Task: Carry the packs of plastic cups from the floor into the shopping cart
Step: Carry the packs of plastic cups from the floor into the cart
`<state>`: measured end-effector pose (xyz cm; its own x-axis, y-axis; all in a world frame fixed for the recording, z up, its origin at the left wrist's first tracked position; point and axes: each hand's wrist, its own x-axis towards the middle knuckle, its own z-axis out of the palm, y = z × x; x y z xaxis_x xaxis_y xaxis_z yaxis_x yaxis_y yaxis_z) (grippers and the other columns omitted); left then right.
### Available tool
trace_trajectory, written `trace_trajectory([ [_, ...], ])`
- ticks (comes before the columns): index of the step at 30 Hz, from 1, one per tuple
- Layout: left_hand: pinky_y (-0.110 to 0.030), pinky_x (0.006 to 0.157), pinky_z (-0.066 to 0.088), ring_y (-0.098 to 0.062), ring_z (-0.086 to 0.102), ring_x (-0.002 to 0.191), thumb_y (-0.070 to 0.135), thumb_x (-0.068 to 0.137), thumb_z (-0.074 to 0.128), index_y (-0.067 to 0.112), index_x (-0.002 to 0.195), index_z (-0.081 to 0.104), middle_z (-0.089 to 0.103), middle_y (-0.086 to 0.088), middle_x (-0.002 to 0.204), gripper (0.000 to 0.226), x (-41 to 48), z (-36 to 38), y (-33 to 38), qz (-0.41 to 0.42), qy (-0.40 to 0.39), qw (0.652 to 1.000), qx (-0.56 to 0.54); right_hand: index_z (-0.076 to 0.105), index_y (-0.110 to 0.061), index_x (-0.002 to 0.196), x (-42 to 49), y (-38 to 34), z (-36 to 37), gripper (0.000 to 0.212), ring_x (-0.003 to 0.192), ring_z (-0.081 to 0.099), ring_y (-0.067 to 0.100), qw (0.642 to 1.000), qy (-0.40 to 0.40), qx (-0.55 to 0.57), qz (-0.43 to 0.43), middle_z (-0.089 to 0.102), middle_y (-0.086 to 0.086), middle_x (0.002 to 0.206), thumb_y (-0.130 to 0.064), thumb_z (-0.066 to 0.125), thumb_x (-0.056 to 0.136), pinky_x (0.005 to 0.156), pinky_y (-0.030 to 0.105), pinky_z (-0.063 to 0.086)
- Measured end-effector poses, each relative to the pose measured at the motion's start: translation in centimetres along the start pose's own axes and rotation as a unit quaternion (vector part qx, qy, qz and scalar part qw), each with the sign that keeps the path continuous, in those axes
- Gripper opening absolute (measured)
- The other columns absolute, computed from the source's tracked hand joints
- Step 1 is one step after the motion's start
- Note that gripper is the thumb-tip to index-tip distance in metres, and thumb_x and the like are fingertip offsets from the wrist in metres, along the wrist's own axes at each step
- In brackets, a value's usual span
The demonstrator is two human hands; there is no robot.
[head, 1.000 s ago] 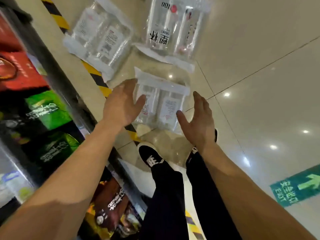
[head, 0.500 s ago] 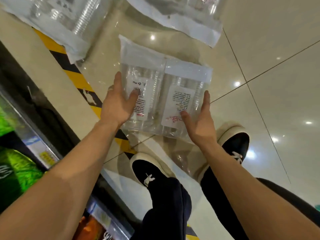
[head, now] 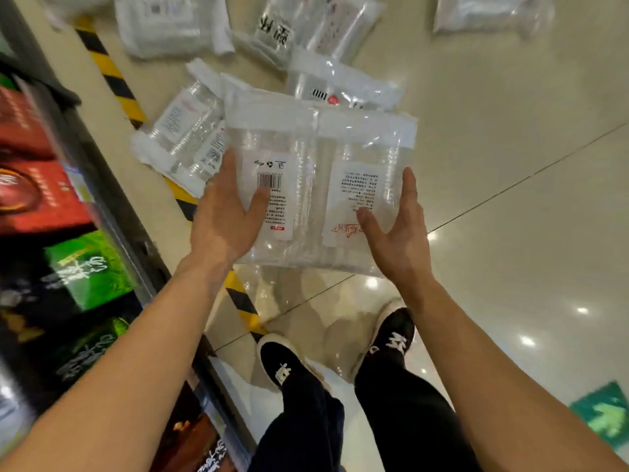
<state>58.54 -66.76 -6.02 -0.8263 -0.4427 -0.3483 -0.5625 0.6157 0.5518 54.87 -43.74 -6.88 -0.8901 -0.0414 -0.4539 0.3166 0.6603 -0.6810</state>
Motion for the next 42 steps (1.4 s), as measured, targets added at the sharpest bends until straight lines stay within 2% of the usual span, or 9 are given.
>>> trace_trajectory([
  [5,-0.031,0.099,0.036,-0.021,0.047,0.124,0.039,0.097,0.051,0.023,0.15,0.028,0.052,-0.001,0.139,0.061,-3.0,-14.1,13.0,0.078,0.103,0.992,0.01,0.009,-0.03,0.155,-2.4,-14.5,-13.7,0.082,0.126,0.042,0.013,0.995,0.035,-0.032,-0.088,0.038,0.005,0.148,-0.051,0.058,0.091,0.091,0.019,0.03],
  [8,-0.043,0.098,0.044,-0.025,0.051,0.119,0.052,0.094,0.041,0.028,0.148,0.03,0.055,0.0,0.135,0.059,-5.1,-22.6,20.8,0.112,0.133,0.984,0.027,0.011,-0.03,0.155,-5.7,-23.3,-22.9,0.082,0.127,0.044,0.013,0.987,0.066,-0.028,-0.142,0.04,0.001,0.149,-0.052,0.056,0.092,0.093,0.02,0.031],
  [11,-0.044,0.092,0.046,-0.027,0.053,0.115,0.059,0.093,0.033,0.031,0.15,0.024,0.058,-0.003,0.131,0.064,-8.1,-30.0,28.3,0.151,0.159,0.975,0.031,0.015,-0.028,0.155,-9.7,-30.9,-32.0,0.078,0.128,0.047,0.016,0.977,0.102,-0.026,-0.184,0.044,-0.004,0.148,-0.053,0.055,0.092,0.093,0.023,0.034],
  [17,-0.044,0.104,0.041,-0.024,0.041,0.131,0.063,0.093,0.035,0.035,0.152,0.021,0.046,-0.002,0.144,0.067,-14.9,-40.7,42.3,0.217,0.173,0.96,-0.042,0.022,-0.025,0.153,-18.4,-41.3,-46.7,0.073,0.122,0.054,0.021,0.963,0.157,-0.04,-0.216,0.054,-0.002,0.139,-0.053,0.052,0.093,0.083,0.023,0.036],
  [20,-0.039,0.098,0.038,-0.026,0.04,0.128,0.06,0.093,0.038,0.031,0.152,0.022,0.045,-0.006,0.143,0.068,-17.8,-44.4,47.8,0.252,0.18,0.95,-0.028,0.021,-0.024,0.153,-23.0,-44.0,-52.4,0.072,0.116,0.057,0.025,0.957,0.189,-0.047,-0.217,0.058,0.002,0.133,-0.052,0.052,0.094,0.082,0.027,0.04],
  [27,-0.037,0.08,0.042,-0.029,0.05,0.114,0.061,0.088,0.041,0.041,0.146,0.022,0.049,-0.008,0.136,0.064,-23.8,-47.2,57.9,0.348,0.126,0.928,-0.034,0.026,-0.037,0.145,-32.6,-43.6,-62.7,0.06,0.09,0.056,0.01,0.931,0.276,-0.059,-0.231,0.057,-0.013,0.109,-0.052,0.052,0.093,0.07,0.029,0.039],
  [32,-0.036,0.076,0.044,-0.027,0.057,0.105,0.065,0.084,0.039,0.039,0.143,0.026,0.054,-0.005,0.127,0.065,-29.6,-43.2,65.6,0.427,0.074,0.901,-0.029,0.011,-0.04,0.152,-38.8,-37.3,-69.1,0.078,0.118,0.055,0.022,0.93,0.337,-0.051,-0.14,0.052,-0.002,0.138,-0.064,0.049,0.088,0.089,0.036,0.046],
  [36,-0.035,0.075,0.042,-0.03,0.057,0.105,0.05,0.093,0.047,0.035,0.141,0.028,0.056,-0.007,0.125,0.054,-36.6,-37.8,71.9,0.493,0.033,0.869,-0.02,0.013,-0.033,0.153,-44.7,-31.1,-73.5,0.071,0.123,0.052,0.021,0.913,0.398,-0.034,-0.075,0.048,-0.004,0.144,-0.049,0.051,0.095,0.083,0.029,0.038],
  [42,-0.039,0.084,0.048,-0.031,0.056,0.107,0.055,0.089,0.048,0.033,0.146,0.026,0.054,-0.012,0.125,0.064,-47.2,-27.5,81.6,0.577,-0.068,0.814,-0.006,0.008,-0.032,0.155,-52.7,-19.3,-81.1,0.078,0.131,0.046,0.026,0.877,0.479,0.013,0.038,0.042,0.003,0.15,-0.055,0.05,0.093,0.101,0.038,0.039],
])
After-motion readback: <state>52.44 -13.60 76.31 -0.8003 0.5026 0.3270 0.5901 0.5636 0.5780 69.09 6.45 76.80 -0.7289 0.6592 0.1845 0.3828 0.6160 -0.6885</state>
